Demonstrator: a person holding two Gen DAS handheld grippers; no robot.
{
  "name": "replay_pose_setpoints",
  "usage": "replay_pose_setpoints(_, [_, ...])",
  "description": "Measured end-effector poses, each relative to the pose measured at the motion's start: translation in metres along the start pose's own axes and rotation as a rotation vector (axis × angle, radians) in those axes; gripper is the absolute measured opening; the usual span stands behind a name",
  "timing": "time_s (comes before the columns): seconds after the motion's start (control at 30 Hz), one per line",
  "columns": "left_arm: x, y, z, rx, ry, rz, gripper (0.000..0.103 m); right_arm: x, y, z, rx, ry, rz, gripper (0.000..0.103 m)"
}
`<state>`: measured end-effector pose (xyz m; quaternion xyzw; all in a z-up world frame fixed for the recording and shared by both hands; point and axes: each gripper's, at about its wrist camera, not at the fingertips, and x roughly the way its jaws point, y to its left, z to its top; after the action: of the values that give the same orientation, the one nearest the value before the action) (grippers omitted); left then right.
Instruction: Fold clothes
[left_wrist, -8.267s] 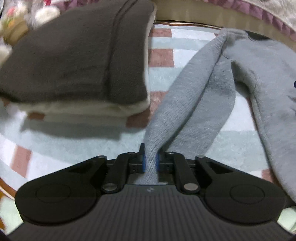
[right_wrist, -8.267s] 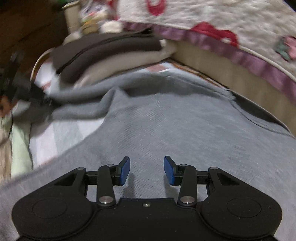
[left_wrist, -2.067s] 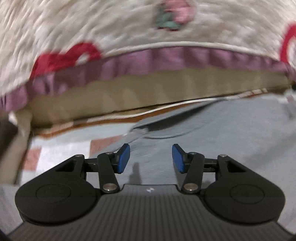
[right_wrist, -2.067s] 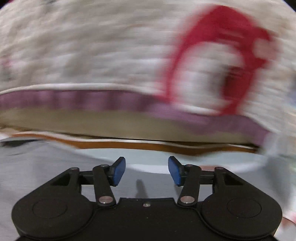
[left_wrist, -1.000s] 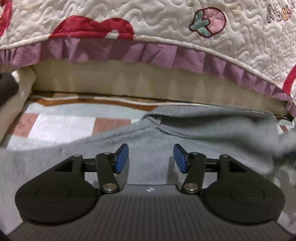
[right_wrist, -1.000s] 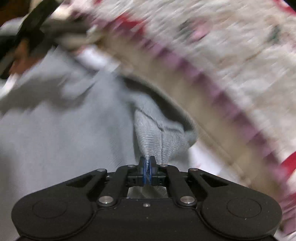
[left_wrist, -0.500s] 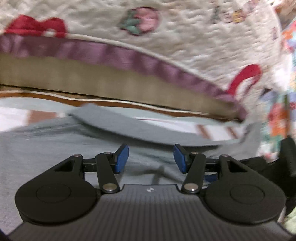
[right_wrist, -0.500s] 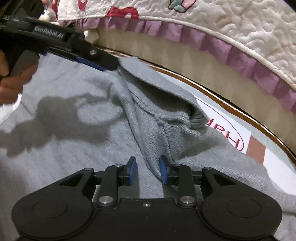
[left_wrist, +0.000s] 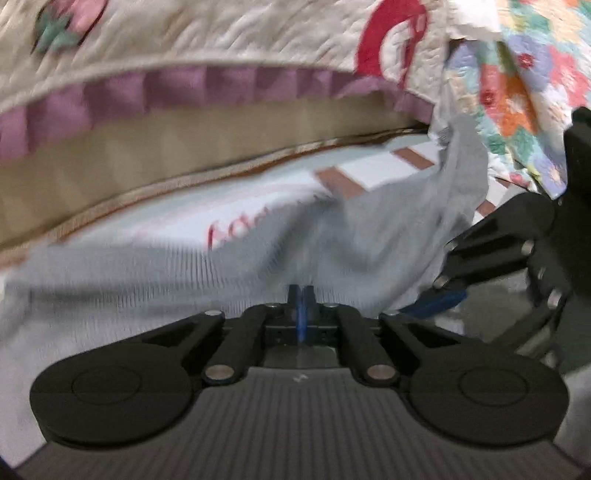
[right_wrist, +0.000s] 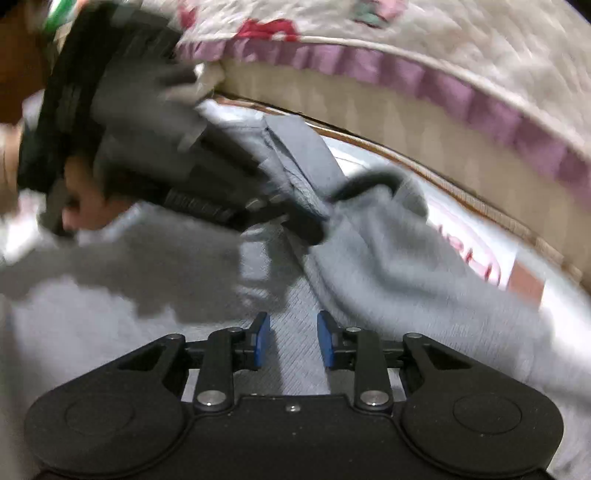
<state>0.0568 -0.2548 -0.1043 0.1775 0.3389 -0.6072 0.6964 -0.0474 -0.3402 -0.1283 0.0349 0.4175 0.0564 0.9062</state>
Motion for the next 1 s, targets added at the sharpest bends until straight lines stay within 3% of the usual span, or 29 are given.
replay_pose_setpoints(0.07, [0.002, -0.001, -0.010, -0.034, 0.015, 0.021, 0.000, -0.015, -0.025, 0.006, 0.122, -0.032, 0.038, 0.033])
replay_pose_setpoints(0.17, [0.004, -0.004, -0.025, -0.067, -0.011, 0.035, 0.000, -0.034, -0.070, 0.016, 0.380, -0.167, 0.118, 0.039])
replay_pose_setpoints(0.3, [0.004, -0.011, -0.022, -0.035, 0.015, 0.054, 0.000, -0.037, -0.075, 0.048, 0.361, -0.233, 0.054, 0.048])
replay_pose_setpoints(0.43, [-0.005, -0.007, -0.021, -0.119, 0.047, 0.022, 0.000, -0.046, -0.095, 0.098, 0.286, -0.214, 0.072, 0.053])
replay_pose_setpoints(0.53, [-0.023, 0.003, -0.021, -0.170, 0.018, 0.013, 0.000, -0.022, -0.113, 0.131, 0.228, -0.039, 0.006, 0.055])
replay_pose_setpoints(0.6, [-0.037, 0.015, -0.019, -0.193, -0.015, 0.045, 0.003, 0.013, -0.137, 0.146, 0.283, 0.093, -0.007, 0.055])
replay_pose_setpoints(0.7, [-0.052, 0.043, -0.015, -0.226, -0.066, 0.126, 0.003, 0.048, -0.160, 0.146, 0.325, 0.166, -0.008, 0.055])
replay_pose_setpoints(0.8, [-0.060, 0.070, -0.016, -0.278, -0.095, 0.183, 0.003, 0.071, -0.166, 0.140, 0.280, 0.284, 0.008, 0.059])
replay_pose_setpoints(0.87, [-0.065, 0.087, -0.022, -0.327, -0.106, 0.200, 0.003, 0.076, -0.165, 0.134, 0.264, 0.314, 0.002, 0.059])
replay_pose_setpoints(1.0, [-0.073, 0.111, -0.030, -0.386, -0.111, 0.236, 0.003, 0.082, -0.163, 0.122, 0.320, 0.418, 0.146, 0.059])
